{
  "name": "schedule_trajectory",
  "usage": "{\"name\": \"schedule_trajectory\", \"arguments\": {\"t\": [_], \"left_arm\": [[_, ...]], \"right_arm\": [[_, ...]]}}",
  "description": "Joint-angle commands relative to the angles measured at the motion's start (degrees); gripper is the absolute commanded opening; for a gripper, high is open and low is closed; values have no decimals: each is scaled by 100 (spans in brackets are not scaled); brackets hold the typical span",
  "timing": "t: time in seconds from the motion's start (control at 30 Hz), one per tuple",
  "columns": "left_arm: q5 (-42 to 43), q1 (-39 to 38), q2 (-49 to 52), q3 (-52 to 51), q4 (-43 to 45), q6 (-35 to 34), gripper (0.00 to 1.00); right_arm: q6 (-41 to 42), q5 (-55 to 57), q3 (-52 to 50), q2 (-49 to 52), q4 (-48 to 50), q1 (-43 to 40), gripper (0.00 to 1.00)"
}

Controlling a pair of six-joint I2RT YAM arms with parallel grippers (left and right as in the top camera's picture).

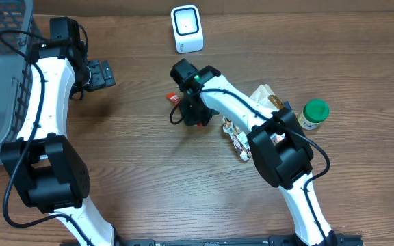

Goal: Scan the item barcode
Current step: 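Pinch the red Nescafe stick with the right gripper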

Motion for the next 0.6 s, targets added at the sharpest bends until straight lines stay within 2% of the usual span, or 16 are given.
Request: {"name": "schedule_trajectory", "arguments": {"t": [0.0,0.2,0.23,0.3,0.5,0.57], "left_arm": [[-28,-11,13,111,4,96,100],[-28,-11,13,111,4,96,100],[-28,-11,13,111,4,96,100],[-26,-13,13,111,4,96,100],[-28,-11,13,111,4,96,100],[-28,-11,13,111,4,96,100]], "right_arm": [[-9,-35,31,-236,-22,13,25],[-22,-35,280,-514,-59,9,34],[-20,-39,280,-566,-120,-9,42],[-22,-35,245,-560,-267,-20,45],[-17,-39,-208,-560,-188,-17,44],[-20,-72,-431,-560,-81,-17,41]]}}
